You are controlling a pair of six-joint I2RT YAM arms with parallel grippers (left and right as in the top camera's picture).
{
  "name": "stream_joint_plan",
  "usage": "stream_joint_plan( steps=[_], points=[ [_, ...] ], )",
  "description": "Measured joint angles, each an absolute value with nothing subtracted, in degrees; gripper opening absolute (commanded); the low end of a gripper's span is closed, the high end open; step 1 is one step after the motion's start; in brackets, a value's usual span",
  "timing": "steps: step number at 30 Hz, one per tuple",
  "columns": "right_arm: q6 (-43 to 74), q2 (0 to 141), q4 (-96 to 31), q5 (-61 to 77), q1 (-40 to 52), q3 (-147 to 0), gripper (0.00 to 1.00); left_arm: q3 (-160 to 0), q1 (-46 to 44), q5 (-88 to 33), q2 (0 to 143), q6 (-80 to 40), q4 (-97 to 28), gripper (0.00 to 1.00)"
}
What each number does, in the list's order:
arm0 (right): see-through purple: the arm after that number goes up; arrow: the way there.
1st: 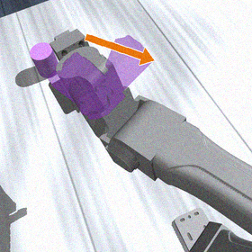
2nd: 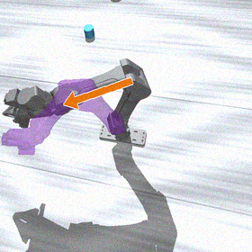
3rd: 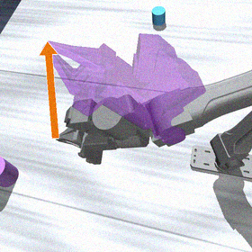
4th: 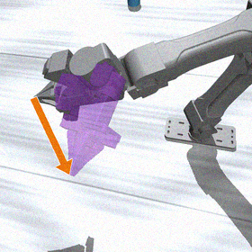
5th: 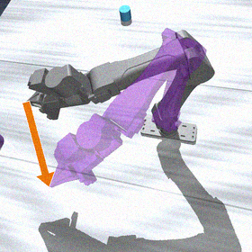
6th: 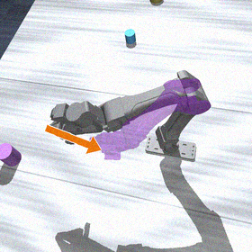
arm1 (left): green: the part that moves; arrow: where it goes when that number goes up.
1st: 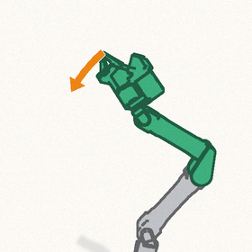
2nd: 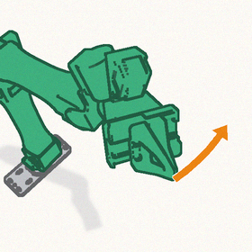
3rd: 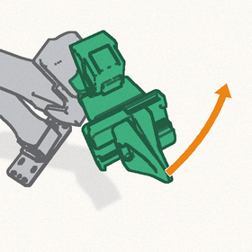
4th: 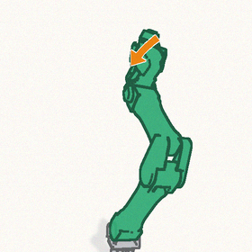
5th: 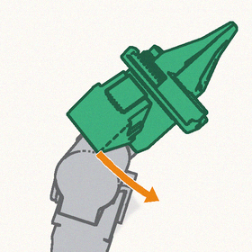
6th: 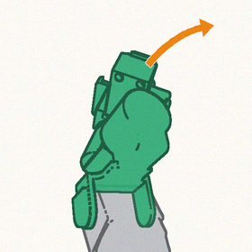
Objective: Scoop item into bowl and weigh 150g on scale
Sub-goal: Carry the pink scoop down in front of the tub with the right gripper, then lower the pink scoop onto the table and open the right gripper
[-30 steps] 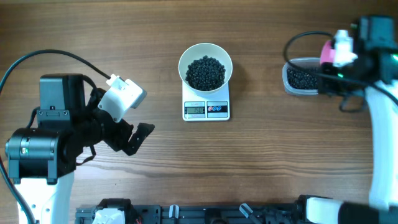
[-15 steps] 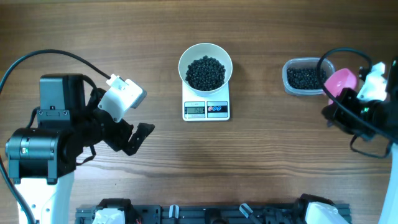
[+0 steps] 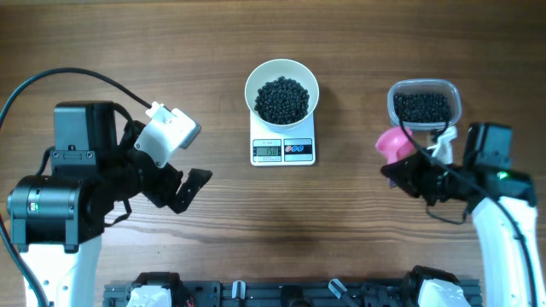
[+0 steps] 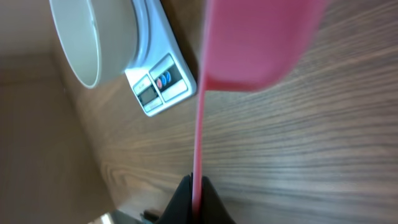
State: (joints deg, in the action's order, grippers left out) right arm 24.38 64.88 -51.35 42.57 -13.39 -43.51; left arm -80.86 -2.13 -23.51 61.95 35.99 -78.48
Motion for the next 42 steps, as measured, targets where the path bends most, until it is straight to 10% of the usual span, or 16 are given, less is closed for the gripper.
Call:
stream_joint_plan(
  steps=[16, 39, 42],
  points=[
    [30.65, 64.86, -24.67, 46.59, -13.39, -23.35, 0.11, -80.86, -2.13, -23.53, 61.95, 35.99, -78.48, 1.00],
    [36.18, 64.86, -21.71, 43.55, -13.39, -23.27, 0.66, -80.86, -2.13, -23.53, 61.95, 35.99, -78.48, 1.00],
    [36.91, 64.86, -21.69, 42.87, -13.39, -23.24, 0.91, -80.86, -2.13, -23.53, 61.95, 35.99, -78.48, 1.00]
  ],
)
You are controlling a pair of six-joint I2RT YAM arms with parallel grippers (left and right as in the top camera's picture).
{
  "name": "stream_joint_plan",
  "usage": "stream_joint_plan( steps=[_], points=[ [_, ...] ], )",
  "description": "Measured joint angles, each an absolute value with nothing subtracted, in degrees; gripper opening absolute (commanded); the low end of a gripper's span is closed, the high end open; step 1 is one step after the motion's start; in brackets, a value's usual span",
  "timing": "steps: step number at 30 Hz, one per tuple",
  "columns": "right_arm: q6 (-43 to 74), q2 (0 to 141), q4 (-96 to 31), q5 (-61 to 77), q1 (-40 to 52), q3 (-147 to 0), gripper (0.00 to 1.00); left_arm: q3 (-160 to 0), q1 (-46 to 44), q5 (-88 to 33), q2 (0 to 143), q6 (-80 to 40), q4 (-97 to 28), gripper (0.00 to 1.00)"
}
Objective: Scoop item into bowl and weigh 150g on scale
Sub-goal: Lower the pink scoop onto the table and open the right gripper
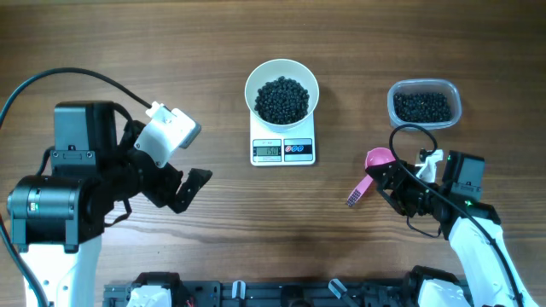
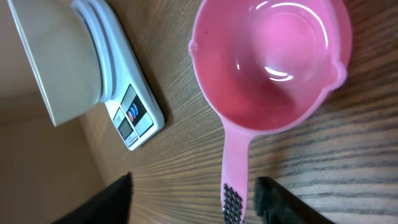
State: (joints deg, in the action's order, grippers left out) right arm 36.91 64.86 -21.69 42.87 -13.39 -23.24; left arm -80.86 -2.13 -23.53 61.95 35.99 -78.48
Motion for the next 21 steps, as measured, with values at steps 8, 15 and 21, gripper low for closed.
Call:
stream_joint_plan(
  steps=[8, 15, 21],
  points=[
    [37.50, 64.86, -21.71, 39.83, -13.39, -23.24, 1.00, -80.86, -2.13, -23.53, 61.95, 35.99, -78.48, 1.00],
    [38.59, 63.72, -21.61, 35.38, -13.39, -23.24, 1.00, -80.86, -2.13, -23.53, 61.95, 35.99, -78.48, 1.00],
    [38.83, 60.36, -18.55, 31.14, -13.39, -23.27, 1.00, -80.86, -2.13, -23.53, 61.95, 36.01, -78.48, 1.00]
  ],
)
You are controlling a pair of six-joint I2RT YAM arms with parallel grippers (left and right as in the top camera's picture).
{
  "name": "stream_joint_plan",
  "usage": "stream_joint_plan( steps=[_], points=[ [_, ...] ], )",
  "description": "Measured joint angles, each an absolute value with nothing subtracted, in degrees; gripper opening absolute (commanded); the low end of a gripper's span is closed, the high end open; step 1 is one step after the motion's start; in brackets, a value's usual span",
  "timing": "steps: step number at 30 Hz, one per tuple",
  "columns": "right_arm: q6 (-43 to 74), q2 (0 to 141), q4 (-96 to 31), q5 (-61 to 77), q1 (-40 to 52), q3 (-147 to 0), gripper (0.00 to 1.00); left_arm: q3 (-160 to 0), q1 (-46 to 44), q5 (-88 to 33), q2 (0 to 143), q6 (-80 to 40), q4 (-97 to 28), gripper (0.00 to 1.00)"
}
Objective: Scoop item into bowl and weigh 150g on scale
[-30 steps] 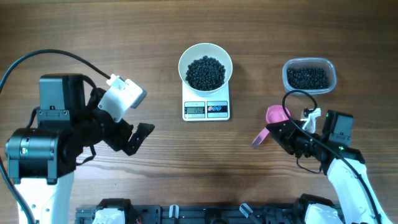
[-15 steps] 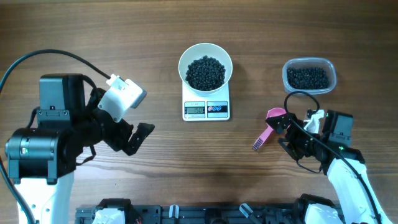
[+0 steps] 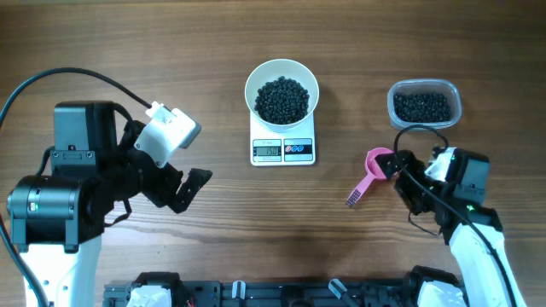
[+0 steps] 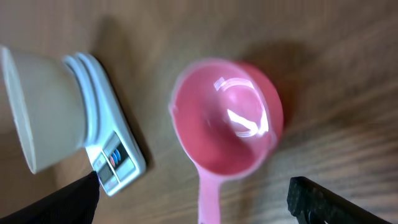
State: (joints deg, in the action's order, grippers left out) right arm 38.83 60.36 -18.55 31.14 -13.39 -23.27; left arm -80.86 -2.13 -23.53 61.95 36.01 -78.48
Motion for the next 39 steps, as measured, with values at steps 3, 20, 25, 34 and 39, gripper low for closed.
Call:
stream_joint_plan(
  steps=[3, 20, 25, 34, 39],
  points=[
    [38.81, 57.32, -17.69, 29.23, -13.39, -23.77, 1.00, -80.86, -2.13, -23.53, 61.95, 36.01, -78.48, 1.00],
    [62.06, 39.57, -4.84, 32.45, -13.41, -29.56, 1.00, -80.86, -2.13, -23.53, 61.95, 35.99, -78.48, 1.00],
    [78.48, 41.74, -14.28, 32.88, -13.39, -29.61, 1.00, -80.86, -2.13, -23.53, 61.95, 36.01, -78.48, 1.00],
    [78.83, 43.81, -8.88, 37.08, -13.41, -29.61, 1.00, -80.86, -2.13, -23.53, 61.95, 35.99, -78.48, 1.00],
    [70.57, 43.77, -5.48, 39.29, -13.39, -29.61, 1.00, -80.86, -2.13, -23.53, 61.95, 35.99, -78.48, 1.00]
  ],
)
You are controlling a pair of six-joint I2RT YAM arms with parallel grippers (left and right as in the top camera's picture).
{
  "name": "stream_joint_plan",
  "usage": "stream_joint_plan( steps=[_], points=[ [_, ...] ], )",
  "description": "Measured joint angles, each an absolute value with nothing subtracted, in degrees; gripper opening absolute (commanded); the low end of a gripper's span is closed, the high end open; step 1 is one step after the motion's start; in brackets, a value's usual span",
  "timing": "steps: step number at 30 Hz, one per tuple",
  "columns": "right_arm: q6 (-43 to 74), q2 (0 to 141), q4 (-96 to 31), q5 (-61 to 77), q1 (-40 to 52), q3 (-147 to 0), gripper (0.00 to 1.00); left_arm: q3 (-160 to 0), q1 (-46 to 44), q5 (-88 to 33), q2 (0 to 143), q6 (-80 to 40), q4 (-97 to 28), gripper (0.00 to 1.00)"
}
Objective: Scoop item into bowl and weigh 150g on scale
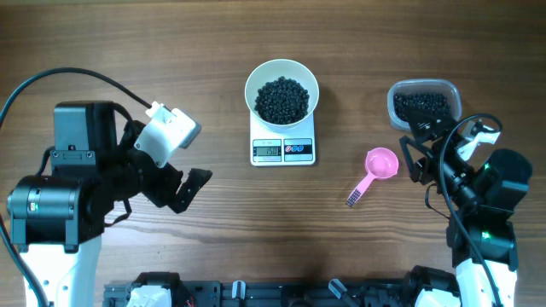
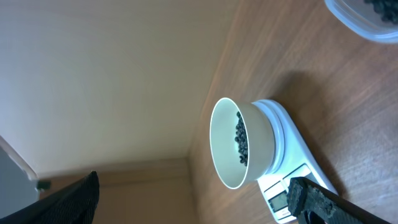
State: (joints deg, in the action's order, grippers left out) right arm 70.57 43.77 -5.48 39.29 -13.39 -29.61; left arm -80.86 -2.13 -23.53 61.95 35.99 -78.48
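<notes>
The white bowl (image 1: 281, 92) holds black beans and stands on the white scale (image 1: 283, 148); both also show in the right wrist view, bowl (image 2: 231, 149) and scale (image 2: 292, 163). On the table to the right of the scale, the pink scoop (image 1: 375, 170) lies empty with its handle pointing to the lower left. My right gripper (image 1: 418, 152) is open and empty, raised to the right of the scoop and apart from it. Its dark fingers (image 2: 314, 200) frame the bowl in the wrist view. My left gripper (image 1: 191, 184) hangs open at the left, far from everything.
A clear container (image 1: 424, 104) of black beans stands at the back right, just behind my right gripper; its corner (image 2: 367, 15) shows in the wrist view. A black rail (image 1: 281, 294) runs along the front edge.
My right gripper, open right beside the scoop's cup, now stands higher and farther right, tilted up toward the bowl and scale. The scoop lies where it was. The left arm is unchanged.
My right gripper first held the pink scoop by its handle near the bean container. Then the scoop lay on the table with the gripper open around its handle. After that the gripper was open beside the cup, and now it is clear of the scoop.
</notes>
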Motion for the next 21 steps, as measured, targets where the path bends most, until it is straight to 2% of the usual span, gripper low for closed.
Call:
stream_joint_plan(
  steps=[8, 14, 21],
  points=[
    [57.87, 35.77, -6.63, 39.64, -13.41, -29.63, 1.00, -80.86, -2.13, -23.53, 61.95, 35.99, -78.48, 1.00],
    [46.24, 25.04, -15.94, 38.50, -13.39, -29.65, 1.00, -80.86, -2.13, -23.53, 61.95, 35.99, -78.48, 1.00],
    [39.05, 16.19, -21.23, 32.69, -13.39, -29.63, 1.00, -80.86, -2.13, -23.53, 61.95, 35.99, -78.48, 1.00]
  ],
)
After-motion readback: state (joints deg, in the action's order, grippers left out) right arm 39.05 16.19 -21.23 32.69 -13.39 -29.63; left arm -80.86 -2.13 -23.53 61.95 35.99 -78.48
